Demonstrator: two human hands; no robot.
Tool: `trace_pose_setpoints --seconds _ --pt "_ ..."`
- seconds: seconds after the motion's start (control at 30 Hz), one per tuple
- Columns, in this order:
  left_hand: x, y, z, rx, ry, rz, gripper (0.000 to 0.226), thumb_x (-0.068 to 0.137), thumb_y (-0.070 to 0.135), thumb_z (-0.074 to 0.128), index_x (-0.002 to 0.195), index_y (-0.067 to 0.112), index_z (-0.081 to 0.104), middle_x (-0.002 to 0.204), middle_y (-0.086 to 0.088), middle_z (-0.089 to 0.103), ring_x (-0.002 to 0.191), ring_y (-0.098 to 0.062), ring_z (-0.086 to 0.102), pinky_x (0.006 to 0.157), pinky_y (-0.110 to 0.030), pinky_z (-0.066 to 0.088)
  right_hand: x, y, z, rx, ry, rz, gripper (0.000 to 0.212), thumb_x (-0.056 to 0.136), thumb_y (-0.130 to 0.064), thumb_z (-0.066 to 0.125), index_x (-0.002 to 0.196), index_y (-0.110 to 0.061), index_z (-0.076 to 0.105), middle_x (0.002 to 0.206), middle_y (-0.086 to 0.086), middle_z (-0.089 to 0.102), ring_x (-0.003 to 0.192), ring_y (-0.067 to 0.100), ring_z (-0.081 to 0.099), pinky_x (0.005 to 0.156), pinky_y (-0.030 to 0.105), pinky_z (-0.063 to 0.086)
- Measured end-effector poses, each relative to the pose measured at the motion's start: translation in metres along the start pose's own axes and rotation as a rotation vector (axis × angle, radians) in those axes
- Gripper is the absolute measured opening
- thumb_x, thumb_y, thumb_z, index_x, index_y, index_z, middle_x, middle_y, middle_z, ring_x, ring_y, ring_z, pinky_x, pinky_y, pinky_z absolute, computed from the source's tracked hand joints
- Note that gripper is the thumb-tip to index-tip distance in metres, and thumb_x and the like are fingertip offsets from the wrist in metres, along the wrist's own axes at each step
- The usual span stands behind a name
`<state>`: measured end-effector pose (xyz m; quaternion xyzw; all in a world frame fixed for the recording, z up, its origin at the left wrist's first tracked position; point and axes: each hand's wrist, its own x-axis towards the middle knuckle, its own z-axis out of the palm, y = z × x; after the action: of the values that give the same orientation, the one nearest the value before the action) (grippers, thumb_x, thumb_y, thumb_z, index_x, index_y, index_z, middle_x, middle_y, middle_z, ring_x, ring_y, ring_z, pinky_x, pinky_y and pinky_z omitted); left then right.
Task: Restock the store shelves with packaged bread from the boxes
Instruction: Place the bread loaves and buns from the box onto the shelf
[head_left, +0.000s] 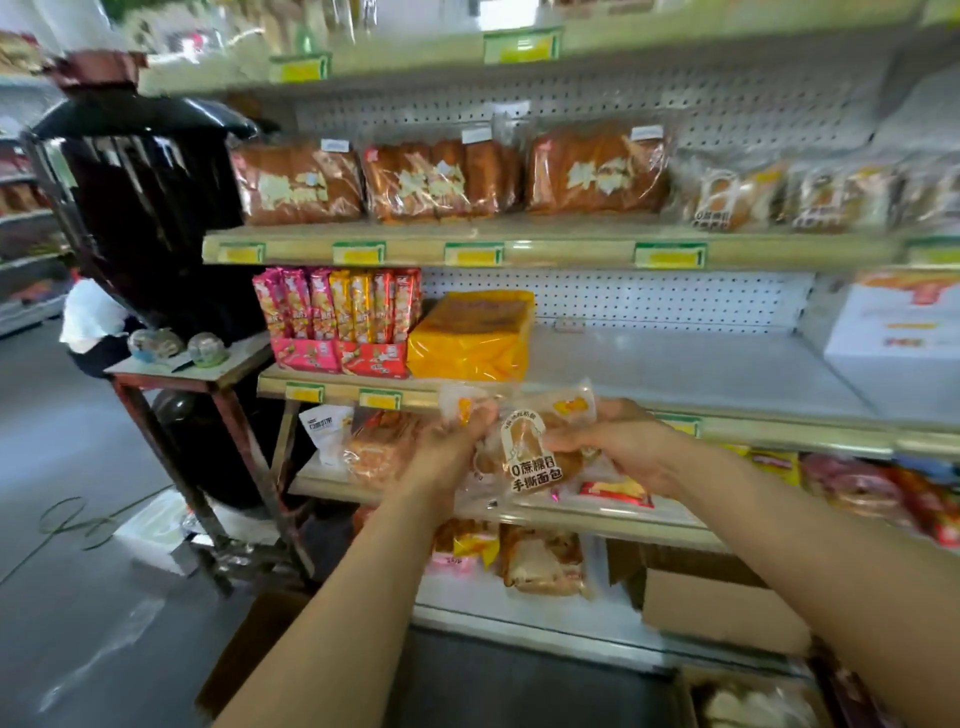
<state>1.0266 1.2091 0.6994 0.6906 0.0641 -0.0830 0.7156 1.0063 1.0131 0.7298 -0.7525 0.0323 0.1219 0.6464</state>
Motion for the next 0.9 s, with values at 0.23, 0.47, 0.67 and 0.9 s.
trace_pose_setpoints --seconds 0.23,0.47,0.67,0.9 --pt "0.022 0.047 0.063 -0.128 -0.025 -0.037 0.038 0.091 0.051 0.062 0.104 0.015 0.064 0.103 -0.008 0.073 0.077 -0.019 0.069 0.051 -0.028 0.056 -0.005 -0.030 -0.076 0.113 0.248 -0.162 0.014 0.077 -0.003 0.077 0.084 -0.011 0.068 0.074 -0.002 0.071 0.066 -0.001 0.069 0.046 0.007 0.043" --pt "0.072 0.105 0.119 -0.217 -0.164 0.005 0.053 0.083 0.029 0.079 0.126 0.006 0.057 0.107 -0.013 0.072 0.086 -0.029 0.074 0.056 -0.043 0.061 0.024 -0.059 -0.153 0.244 0.408 -0.254 0.049 0.059 -0.024 0.090 0.101 -0.006 0.072 0.101 0.006 0.075 0.107 0.024 0.067 0.096 0.038 0.050" --pt "0.115 0.143 0.175 -0.172 -0.269 0.077 0.025 0.088 0.028 0.073 0.108 0.014 0.069 0.101 -0.010 0.075 0.086 -0.023 0.072 0.048 -0.029 0.056 0.040 -0.084 -0.232 0.183 0.597 -0.321 0.075 0.043 -0.041 0.095 0.106 -0.009 0.069 0.105 -0.001 0.074 0.108 0.016 0.065 0.100 0.045 0.046" --pt "0.146 0.163 0.229 -0.160 -0.307 0.156 0.027 0.083 0.034 0.077 0.103 0.017 0.070 0.096 -0.006 0.077 0.095 -0.027 0.073 0.092 -0.049 0.055 0.041 -0.098 -0.298 0.107 0.663 -0.370 0.031 0.071 -0.021 0.084 0.095 -0.012 0.067 0.089 -0.006 0.073 0.092 0.004 0.062 0.071 0.023 0.038"
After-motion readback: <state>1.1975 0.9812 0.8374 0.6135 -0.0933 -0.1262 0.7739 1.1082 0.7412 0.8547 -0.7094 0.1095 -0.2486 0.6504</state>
